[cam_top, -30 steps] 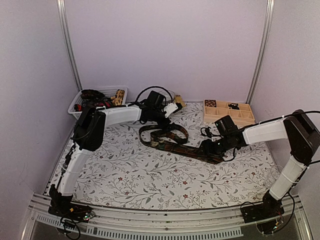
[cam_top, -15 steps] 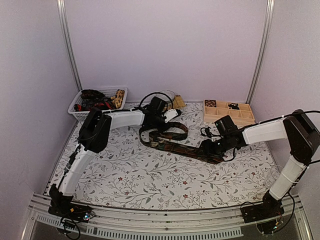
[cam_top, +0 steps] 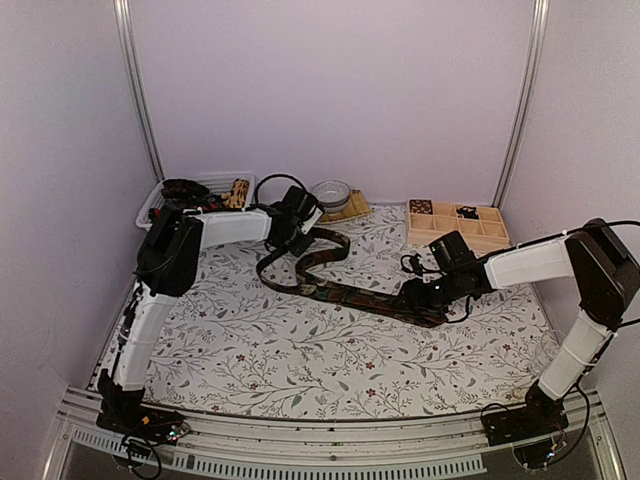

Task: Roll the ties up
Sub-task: Flatten out the tie at the center of the board.

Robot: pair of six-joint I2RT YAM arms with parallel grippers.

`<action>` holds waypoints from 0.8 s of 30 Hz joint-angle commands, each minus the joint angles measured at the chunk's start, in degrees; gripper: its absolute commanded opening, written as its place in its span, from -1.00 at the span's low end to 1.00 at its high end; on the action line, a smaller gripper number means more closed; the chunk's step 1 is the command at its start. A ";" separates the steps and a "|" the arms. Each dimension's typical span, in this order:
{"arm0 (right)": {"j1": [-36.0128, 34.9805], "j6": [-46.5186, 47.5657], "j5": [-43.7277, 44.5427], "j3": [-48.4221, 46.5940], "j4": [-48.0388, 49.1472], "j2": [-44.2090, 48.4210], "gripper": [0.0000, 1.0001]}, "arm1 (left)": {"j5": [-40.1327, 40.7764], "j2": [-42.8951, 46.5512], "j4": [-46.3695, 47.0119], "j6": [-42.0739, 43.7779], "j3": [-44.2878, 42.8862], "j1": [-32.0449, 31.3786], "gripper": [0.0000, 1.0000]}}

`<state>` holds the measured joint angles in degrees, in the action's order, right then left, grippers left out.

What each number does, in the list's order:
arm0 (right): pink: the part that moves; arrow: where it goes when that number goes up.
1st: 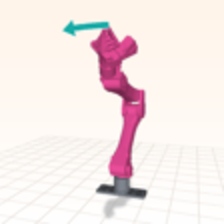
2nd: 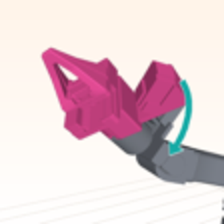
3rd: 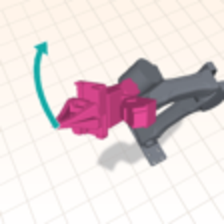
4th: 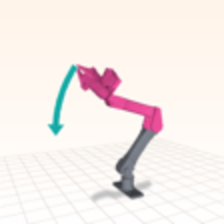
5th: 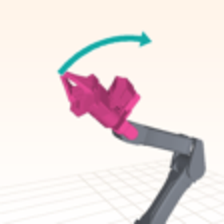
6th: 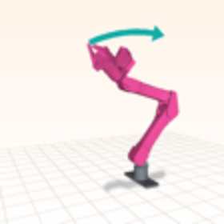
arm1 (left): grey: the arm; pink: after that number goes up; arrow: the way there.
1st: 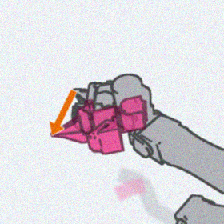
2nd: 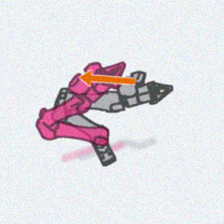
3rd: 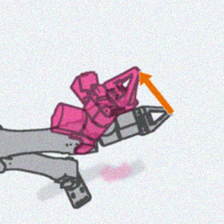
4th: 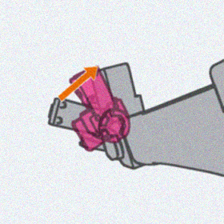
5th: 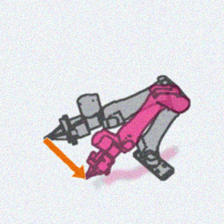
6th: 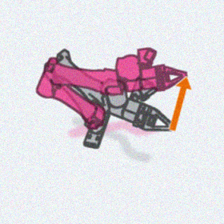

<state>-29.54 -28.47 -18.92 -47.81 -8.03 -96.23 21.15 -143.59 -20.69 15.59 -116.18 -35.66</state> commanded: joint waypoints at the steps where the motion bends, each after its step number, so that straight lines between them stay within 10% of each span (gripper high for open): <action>1: 0.26 0.50 0.99 1.95 -1.83 -4.58 0.19 | 11.92 16.06 -1.91 -11.71 10.81 1.29 -1.00; 12: 0.36 0.87 1.51 2.68 -3.47 -2.76 0.19 | 16.95 45.57 -12.87 -33.30 44.05 3.52 -0.90; 17: 0.45 1.30 2.79 2.52 -4.33 -2.47 0.19 | 18.97 52.94 -15.59 -39.86 54.53 4.09 -0.16; 24: 1.85 1.70 5.62 2.92 -5.44 -1.80 0.19 | 18.86 56.73 -11.02 -37.03 59.40 6.57 0.27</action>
<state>-29.12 -27.40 -18.59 -47.35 -6.15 -96.84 38.98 -89.36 -34.98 -22.59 -57.10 -30.81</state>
